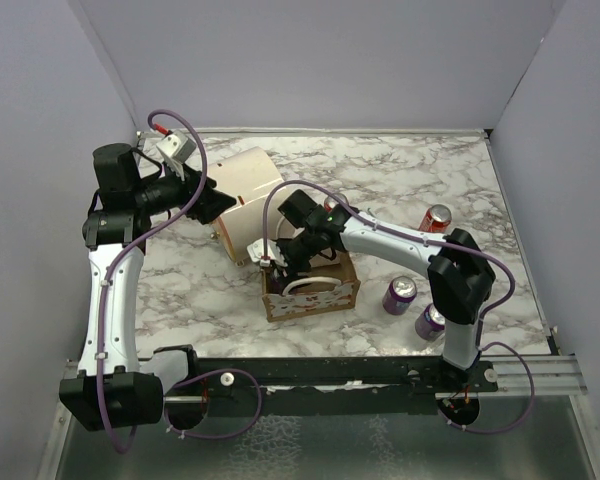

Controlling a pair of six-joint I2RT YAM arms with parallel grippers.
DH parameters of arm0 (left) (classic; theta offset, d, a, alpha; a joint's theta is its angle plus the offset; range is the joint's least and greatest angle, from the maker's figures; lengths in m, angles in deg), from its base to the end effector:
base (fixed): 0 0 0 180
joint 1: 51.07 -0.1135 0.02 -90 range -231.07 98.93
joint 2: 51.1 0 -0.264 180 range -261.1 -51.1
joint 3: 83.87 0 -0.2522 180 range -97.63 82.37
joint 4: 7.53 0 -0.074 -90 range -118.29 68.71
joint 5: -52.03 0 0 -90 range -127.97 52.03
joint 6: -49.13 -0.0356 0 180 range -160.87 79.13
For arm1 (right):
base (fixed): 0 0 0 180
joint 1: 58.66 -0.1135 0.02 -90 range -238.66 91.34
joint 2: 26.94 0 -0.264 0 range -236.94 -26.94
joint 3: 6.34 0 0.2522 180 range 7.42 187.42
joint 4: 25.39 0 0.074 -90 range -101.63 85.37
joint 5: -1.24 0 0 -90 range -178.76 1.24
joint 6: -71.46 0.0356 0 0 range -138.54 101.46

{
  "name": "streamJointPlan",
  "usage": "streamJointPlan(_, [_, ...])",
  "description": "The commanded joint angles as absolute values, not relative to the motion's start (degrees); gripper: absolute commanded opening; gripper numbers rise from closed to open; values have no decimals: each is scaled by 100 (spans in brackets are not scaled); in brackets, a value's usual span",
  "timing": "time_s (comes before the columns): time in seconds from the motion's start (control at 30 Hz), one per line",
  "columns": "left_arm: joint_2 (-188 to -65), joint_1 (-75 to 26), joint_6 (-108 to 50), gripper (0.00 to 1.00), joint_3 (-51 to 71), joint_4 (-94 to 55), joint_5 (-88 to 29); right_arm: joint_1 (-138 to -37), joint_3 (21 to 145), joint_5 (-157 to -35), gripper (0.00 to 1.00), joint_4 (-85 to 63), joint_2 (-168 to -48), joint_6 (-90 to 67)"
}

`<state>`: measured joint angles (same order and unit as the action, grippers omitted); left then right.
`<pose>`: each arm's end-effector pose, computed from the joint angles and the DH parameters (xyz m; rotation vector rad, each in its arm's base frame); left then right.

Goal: Place the beverage into the canvas bag

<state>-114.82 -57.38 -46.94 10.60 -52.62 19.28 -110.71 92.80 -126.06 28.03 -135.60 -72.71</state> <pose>0.2249 -0.0053 0.4071 0.6271 1.7568 -0.8279 0.2288 0.3285 0.2308 -2.1535 1.3586 0.8451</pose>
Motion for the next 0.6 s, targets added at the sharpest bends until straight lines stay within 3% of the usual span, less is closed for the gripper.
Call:
streamJointPlan(0.0, [-11342,-5770,-4753,72,1109,-5144,2134,-11113,9310,-12568,37,2354,-13525,-7131])
streamJointPlan(0.23, [-11296,-5774,-4774,72,1166,-5131,2136,-11113,9406,-12474,58,2352,-13516,-7021])
streamJointPlan(0.57, [-11245,-5768,-4820,72,1222,-5139,2152,-11113,9521,-12438,76,2420,-13426,-6897])
